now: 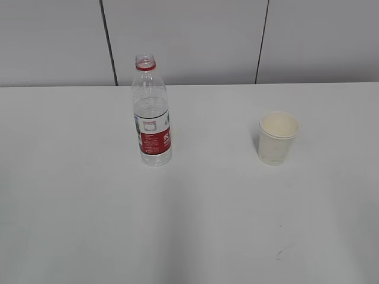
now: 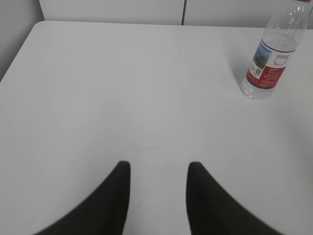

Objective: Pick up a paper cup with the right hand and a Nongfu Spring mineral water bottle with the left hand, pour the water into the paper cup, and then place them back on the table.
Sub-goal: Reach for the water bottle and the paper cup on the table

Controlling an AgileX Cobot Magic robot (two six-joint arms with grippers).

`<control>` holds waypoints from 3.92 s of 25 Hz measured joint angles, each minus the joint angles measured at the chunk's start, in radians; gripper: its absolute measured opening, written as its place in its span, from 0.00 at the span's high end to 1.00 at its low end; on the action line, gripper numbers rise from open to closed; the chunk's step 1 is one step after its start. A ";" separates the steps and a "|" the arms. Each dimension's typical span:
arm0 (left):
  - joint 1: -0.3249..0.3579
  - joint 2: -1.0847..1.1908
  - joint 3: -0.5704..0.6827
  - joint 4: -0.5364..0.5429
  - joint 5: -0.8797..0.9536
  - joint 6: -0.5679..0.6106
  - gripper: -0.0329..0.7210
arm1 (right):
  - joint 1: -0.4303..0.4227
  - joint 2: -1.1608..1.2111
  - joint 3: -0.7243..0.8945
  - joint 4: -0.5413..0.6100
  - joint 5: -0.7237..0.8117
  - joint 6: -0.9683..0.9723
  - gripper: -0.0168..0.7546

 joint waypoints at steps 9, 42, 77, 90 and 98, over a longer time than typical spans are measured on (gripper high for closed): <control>0.000 0.000 0.000 0.000 0.000 0.000 0.64 | 0.000 0.000 0.000 0.000 0.000 0.000 0.22; 0.000 0.049 -0.053 0.000 -0.524 0.077 0.64 | 0.000 0.510 -0.037 0.077 -0.880 0.000 0.22; -0.330 1.329 0.239 0.107 -1.893 0.087 0.64 | 0.011 1.204 0.179 -0.314 -1.651 0.380 0.22; -0.330 1.336 0.239 0.104 -1.911 0.087 0.64 | 0.011 1.732 0.173 -0.443 -2.194 0.508 0.22; -0.330 1.336 0.239 0.104 -1.911 0.087 0.64 | 0.011 1.815 0.171 -0.443 -2.203 0.537 0.22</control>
